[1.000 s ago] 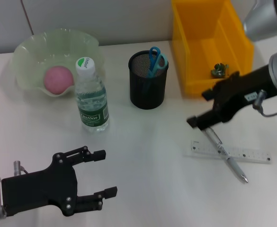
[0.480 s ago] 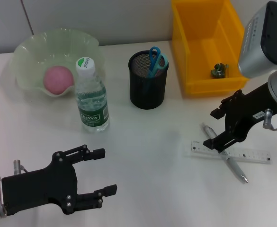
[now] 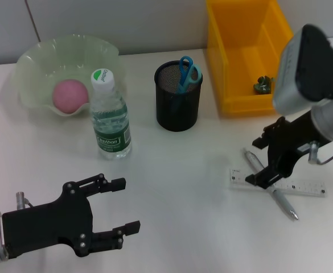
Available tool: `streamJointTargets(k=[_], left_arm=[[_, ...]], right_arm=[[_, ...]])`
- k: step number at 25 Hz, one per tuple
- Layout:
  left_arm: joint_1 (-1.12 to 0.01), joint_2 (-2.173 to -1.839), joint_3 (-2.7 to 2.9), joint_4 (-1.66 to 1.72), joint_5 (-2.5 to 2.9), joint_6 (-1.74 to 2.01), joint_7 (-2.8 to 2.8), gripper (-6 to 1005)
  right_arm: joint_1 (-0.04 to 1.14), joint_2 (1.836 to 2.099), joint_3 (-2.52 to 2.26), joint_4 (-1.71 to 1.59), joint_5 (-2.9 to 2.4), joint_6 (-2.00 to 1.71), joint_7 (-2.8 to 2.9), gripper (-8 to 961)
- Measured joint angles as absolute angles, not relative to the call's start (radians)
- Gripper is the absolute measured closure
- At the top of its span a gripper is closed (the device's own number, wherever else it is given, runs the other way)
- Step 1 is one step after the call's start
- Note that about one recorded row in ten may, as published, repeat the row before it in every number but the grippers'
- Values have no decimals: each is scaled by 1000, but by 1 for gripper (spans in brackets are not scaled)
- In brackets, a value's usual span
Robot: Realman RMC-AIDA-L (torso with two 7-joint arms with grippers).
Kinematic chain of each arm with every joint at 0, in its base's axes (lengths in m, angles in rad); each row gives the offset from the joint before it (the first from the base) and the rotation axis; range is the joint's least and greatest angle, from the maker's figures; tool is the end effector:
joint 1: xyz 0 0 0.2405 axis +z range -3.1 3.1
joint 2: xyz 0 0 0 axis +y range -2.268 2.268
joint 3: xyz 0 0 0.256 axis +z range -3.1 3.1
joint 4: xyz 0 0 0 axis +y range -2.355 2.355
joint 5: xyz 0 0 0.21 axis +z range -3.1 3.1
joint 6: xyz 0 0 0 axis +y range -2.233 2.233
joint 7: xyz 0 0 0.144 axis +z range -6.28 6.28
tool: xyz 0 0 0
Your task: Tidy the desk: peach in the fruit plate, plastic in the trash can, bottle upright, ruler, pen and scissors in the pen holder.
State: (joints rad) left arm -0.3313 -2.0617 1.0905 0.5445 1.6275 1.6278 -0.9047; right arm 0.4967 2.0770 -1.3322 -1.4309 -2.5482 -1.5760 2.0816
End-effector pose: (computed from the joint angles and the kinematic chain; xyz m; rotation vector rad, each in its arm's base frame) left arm -0.2746 0.2561 -0.0361 -2.8022 -0.1798 -0.8832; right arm 0.1987 0.3400 0.0159 -2.7842 0.4007 -0.5102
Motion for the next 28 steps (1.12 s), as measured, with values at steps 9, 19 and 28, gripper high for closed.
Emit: streamJointTargets(k=[9,19,28], left_arm=[[-332,-2062,1092,545,1627,1627,-905,202],[-333,-2062,1091,545,1627,1628,-905,201],[-333,-2062,1091,545,1627,1627,-905,202]], right_arm=[[509,2077,-1404,-1369,-2571,-1512,2088,131],[537,2082,-1427,-1291,-2572,-1468,2097,132],[554,2083,-1455,-1246,-2573,-1427,2111,133]])
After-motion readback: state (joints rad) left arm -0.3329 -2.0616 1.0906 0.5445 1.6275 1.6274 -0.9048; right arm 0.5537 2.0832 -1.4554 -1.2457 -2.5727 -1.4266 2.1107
